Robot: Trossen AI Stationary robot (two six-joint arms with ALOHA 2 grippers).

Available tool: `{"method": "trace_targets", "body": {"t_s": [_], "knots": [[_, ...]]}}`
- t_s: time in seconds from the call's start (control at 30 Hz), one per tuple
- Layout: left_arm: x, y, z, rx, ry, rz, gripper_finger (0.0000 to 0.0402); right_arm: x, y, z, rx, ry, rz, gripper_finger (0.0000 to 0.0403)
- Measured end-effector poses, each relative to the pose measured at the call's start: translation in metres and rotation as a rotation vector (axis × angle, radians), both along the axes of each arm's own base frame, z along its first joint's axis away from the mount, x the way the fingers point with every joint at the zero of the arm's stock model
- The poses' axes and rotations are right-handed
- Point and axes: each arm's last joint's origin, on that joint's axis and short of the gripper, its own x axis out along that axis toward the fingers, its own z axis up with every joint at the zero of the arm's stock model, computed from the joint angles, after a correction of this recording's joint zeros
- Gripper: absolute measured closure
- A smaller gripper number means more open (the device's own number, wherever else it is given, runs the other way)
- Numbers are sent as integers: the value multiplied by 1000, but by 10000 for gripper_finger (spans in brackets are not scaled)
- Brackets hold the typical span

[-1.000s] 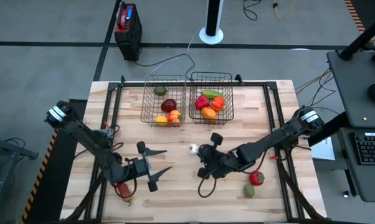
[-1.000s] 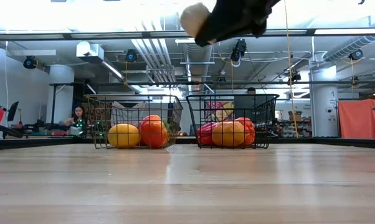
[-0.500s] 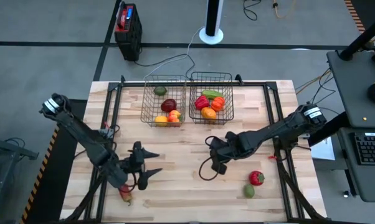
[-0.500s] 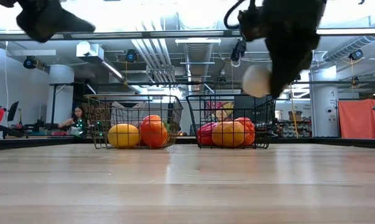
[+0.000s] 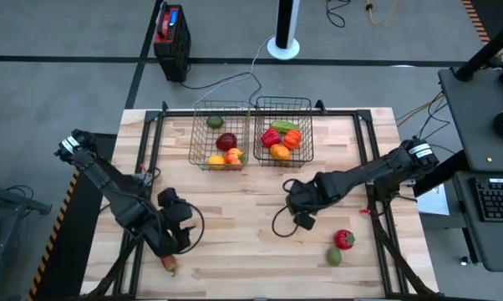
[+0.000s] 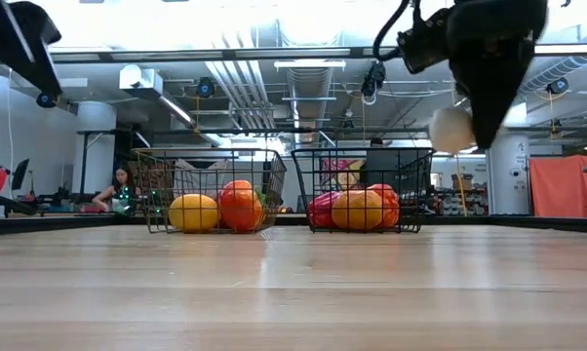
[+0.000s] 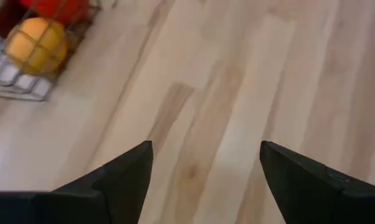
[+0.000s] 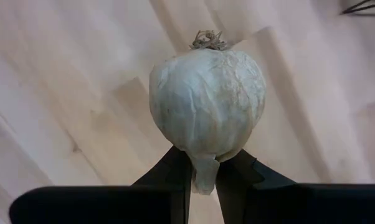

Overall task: Sort produce into baskets
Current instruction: Put the white garlic into the black wire basket

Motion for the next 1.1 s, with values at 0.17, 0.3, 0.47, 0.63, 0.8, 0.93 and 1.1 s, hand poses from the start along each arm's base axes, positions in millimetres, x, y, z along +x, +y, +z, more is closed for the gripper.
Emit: {"method": "trace_targets", "body": {"t_s": [0.17,0.3,0.47,0.63,0.8,0.93,1.1], "knots": [[4,-7,4,12,133,-18,123,8,-15,29,-50,-25,21,359],[6,-13,-1,-14,219,-45,123,18,-35,55,-155,-94,54,358],[5,-15,-8,-3,301,-56,123,27,-73,76,-250,-138,57,359],[6,-16,-10,-9,319,-54,123,25,-119,79,-274,-110,-6,358],[7,-17,-13,-5,324,-50,123,17,-155,71,-193,-72,-45,358],[7,-17,-13,-2,321,-48,123,15,-168,67,-194,-54,-58,358],[8,-17,-13,-2,315,-45,123,16,-170,67,-169,-74,-50,332]]}}
